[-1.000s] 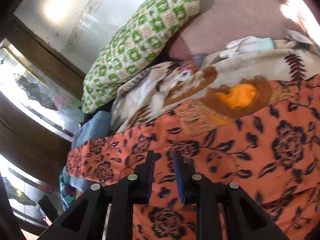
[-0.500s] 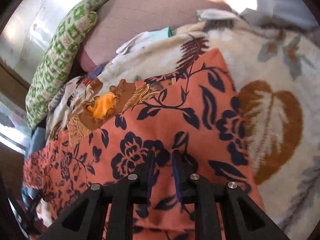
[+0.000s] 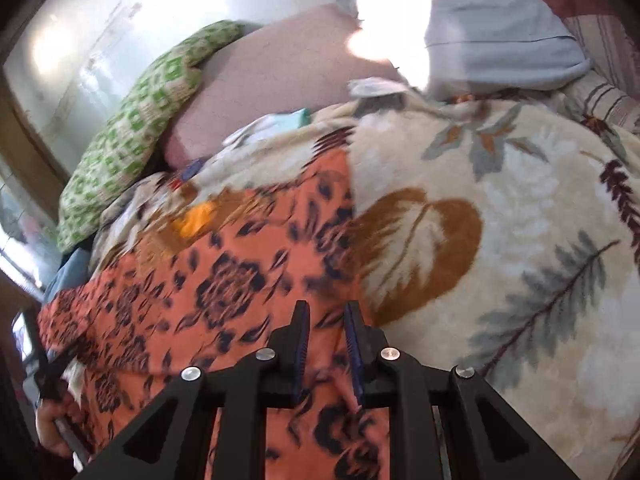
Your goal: Fold small clothes
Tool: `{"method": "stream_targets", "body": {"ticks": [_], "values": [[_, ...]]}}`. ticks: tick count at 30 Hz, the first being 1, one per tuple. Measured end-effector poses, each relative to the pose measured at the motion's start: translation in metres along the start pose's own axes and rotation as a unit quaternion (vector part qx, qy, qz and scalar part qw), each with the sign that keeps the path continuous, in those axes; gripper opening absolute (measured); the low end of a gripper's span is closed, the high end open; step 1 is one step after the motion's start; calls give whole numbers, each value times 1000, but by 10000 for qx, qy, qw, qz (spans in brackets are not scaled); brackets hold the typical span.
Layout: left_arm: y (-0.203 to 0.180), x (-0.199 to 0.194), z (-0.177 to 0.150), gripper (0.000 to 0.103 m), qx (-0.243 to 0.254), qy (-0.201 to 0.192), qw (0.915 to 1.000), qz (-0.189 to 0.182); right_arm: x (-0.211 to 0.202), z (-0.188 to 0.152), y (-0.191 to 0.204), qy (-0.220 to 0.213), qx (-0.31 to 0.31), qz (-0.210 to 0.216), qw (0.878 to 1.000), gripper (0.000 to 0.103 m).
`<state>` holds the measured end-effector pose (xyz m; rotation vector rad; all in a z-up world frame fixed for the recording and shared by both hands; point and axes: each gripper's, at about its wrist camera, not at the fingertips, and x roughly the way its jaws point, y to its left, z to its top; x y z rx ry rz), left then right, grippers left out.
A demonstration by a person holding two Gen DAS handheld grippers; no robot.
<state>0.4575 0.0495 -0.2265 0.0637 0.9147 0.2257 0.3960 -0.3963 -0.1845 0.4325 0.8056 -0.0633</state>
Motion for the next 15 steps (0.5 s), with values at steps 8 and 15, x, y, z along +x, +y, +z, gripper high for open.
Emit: {"method": "stream_targets", "body": {"ticks": [8,15], "values": [[2,5,15,24,-197,35,9994,-294,43,65,9,127,-416,-462,9980,55],[-3,-3,24,8,-74,-363,9974,-625,82,79,31,456,-741,-1337,9872,67]]}}
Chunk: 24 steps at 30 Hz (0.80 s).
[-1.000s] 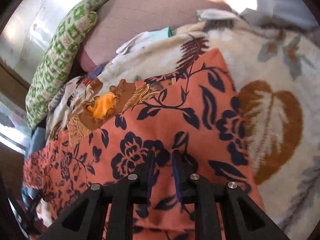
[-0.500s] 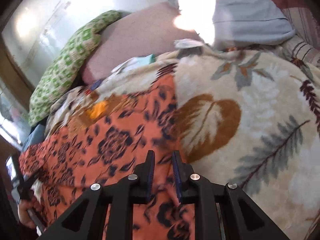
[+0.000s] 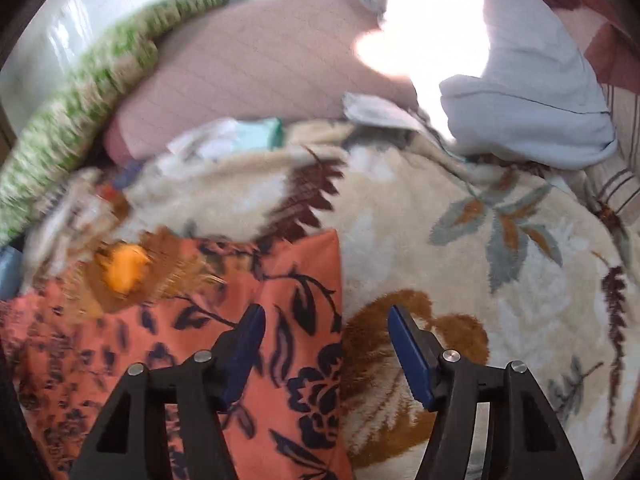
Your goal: Fold small clothes
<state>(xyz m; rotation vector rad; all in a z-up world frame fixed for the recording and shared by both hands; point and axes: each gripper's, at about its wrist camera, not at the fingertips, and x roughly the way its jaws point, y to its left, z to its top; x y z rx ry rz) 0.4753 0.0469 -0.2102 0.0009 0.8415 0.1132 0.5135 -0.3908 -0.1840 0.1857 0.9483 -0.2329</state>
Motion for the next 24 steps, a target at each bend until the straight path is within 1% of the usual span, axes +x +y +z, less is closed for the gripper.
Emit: {"method": "stream_targets", "body": {"ticks": [1,2,3,4,5,7,10,12,13,14,16,18,19,20,21,22,24], "values": [[-2,-2,2,8,44,-69,10000,-30,8,1,4,102,-63,-143,9998,67],[-4,-3,3,7,81,-102,9999,-60,14,1,6,138,-70,-176,9997,67],[-6,-3,5,7,123,-116,9998,-66,16,1,4,34,61,-82,9999,50],[-7,-4,6,7,153,-129,9998,-56,16,3,-2,-106,263,150,9995,35],[-7,-4,7,7,153,-144,9998,-63,19,6,-7,-75,426,244,9988,19],[-5,-5,9,7,90,-127,9999,-70,23,12,-13,-65,513,90,9986,9],[5,-5,13,7,-102,-79,9999,71,30,14,-23,-10,418,-267,9988,6],[16,-6,15,7,-272,-66,9991,312,39,11,-41,169,662,-311,9972,6],[24,-6,16,7,-361,-47,9982,472,39,9,-51,186,806,-207,9964,6],[33,-8,17,7,-458,-56,9971,611,33,6,-58,55,930,-3,9957,6],[52,-12,19,7,-665,-67,9941,858,8,1,-65,-357,1085,406,9926,6],[71,-11,18,7,-843,114,9888,1225,-16,-7,-58,-612,1049,804,9893,7],[82,-9,16,7,-984,248,9854,1368,-23,-11,-48,-638,907,955,9892,7],[93,-8,13,7,-1152,351,9828,1403,-28,-16,-35,-629,695,1074,9898,7],[100,-5,10,7,-1311,471,9809,1358,-30,-23,-21,-605,499,1140,9904,7],[104,-3,6,7,-1391,586,9806,1248,-29,-30,-8,-534,332,1165,9912,7],[102,0,1,7,-1390,710,9818,1083,-13,-44,14,-220,127,1082,9938,7]]}}
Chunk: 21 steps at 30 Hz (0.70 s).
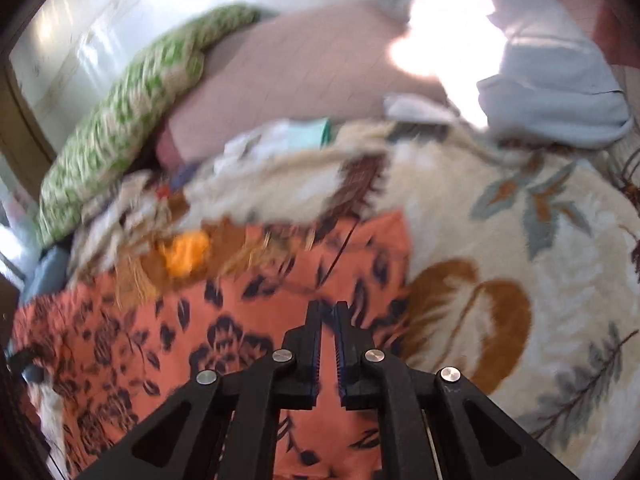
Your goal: Fold small clothes
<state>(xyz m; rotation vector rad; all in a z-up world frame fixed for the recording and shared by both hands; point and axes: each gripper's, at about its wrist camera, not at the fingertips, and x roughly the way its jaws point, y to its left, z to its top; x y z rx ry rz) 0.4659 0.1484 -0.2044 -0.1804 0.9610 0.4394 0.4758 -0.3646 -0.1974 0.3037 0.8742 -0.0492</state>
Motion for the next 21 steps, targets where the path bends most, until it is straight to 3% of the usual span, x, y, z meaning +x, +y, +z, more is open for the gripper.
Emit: {"method": "stream_targets", "body": {"ticks": [2,5,8,9,10,13,16,17,21], "values": [[-11,-1,-7,12,218,-9,9997,-53,29,-15,4,492,40,-119,9987,9],[-26,2,-13,25,537,71,9985,-84,15,-22,12,286,11,-256,9993,9],[-29,-7,-15,28,520,26,9985,-173,-27,-32,19,48,96,213,9997,9],[-28,-12,-15,31,470,15,9986,-247,-44,-39,23,-119,-11,275,9995,9],[-26,-18,-15,41,399,-12,9987,-313,-62,-49,28,-305,-162,405,9986,8],[-12,-35,-17,69,111,-127,9990,-403,-108,-91,40,-752,-369,880,9926,8],[20,-54,-23,77,-403,-234,9977,-486,-125,-124,49,-897,-391,1225,9876,12],[34,-57,-25,85,-636,-223,9963,-525,-122,-126,54,-810,-398,1341,9868,13],[100,-54,-27,89,-1582,161,9828,-941,-108,-124,70,-459,-535,1564,9852,13]]}}
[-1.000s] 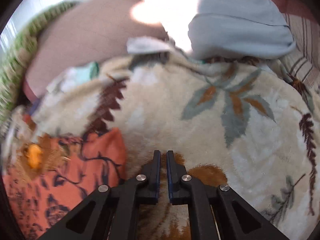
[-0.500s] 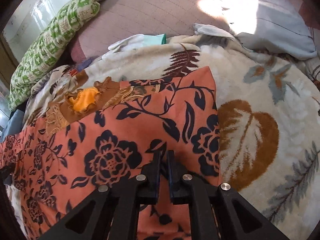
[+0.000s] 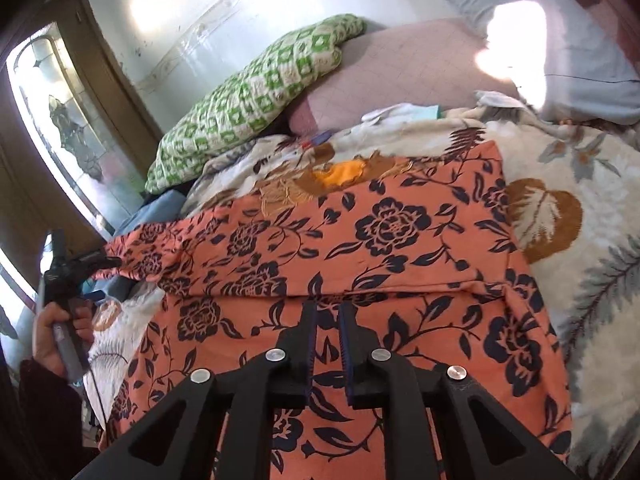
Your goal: Fold small clothes
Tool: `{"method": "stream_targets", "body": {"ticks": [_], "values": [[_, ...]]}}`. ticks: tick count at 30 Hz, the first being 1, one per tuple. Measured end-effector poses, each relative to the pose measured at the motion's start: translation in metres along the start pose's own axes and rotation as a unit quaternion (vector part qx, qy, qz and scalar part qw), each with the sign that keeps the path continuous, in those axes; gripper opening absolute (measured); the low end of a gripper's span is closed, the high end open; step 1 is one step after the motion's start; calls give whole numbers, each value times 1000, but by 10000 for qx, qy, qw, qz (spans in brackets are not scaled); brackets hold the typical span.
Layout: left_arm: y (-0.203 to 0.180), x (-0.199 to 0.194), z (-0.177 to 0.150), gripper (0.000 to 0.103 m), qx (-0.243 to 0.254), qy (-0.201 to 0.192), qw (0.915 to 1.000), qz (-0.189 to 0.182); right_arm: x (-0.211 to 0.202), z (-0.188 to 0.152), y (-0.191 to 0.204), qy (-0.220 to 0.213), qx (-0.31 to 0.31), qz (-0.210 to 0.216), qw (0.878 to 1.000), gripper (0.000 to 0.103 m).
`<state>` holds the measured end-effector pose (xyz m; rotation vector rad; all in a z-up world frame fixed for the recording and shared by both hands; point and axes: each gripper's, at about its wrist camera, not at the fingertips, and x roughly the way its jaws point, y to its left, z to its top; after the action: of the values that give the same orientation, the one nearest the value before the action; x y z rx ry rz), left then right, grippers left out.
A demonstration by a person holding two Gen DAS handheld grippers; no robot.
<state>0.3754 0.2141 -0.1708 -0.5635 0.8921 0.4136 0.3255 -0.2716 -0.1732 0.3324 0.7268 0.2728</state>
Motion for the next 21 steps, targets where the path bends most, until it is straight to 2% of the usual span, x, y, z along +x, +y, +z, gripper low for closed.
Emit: {"method": "stream_targets", "body": {"ticks": [4,7,9,11,13,15,21], "values": [[63,-1,45,89,-465,282,9985,94,7,3,8,69,-108,208,9997,13],[108,-11,89,89,-965,41,9953,24,8,3,17,56,-382,164,9991,13],[127,-9,114,89,-1184,43,9926,-266,9,3,20,94,-469,193,9987,13],[145,1,131,89,-1585,217,9849,-663,12,2,22,141,-545,184,9982,13],[157,9,139,89,-2053,271,9731,-1009,17,2,23,170,-599,164,9979,13],[160,22,144,89,-2269,434,9647,-1262,20,3,24,169,-638,135,9977,13],[155,48,149,89,-2311,407,9591,-1582,28,4,18,216,-653,28,9976,13]]}}
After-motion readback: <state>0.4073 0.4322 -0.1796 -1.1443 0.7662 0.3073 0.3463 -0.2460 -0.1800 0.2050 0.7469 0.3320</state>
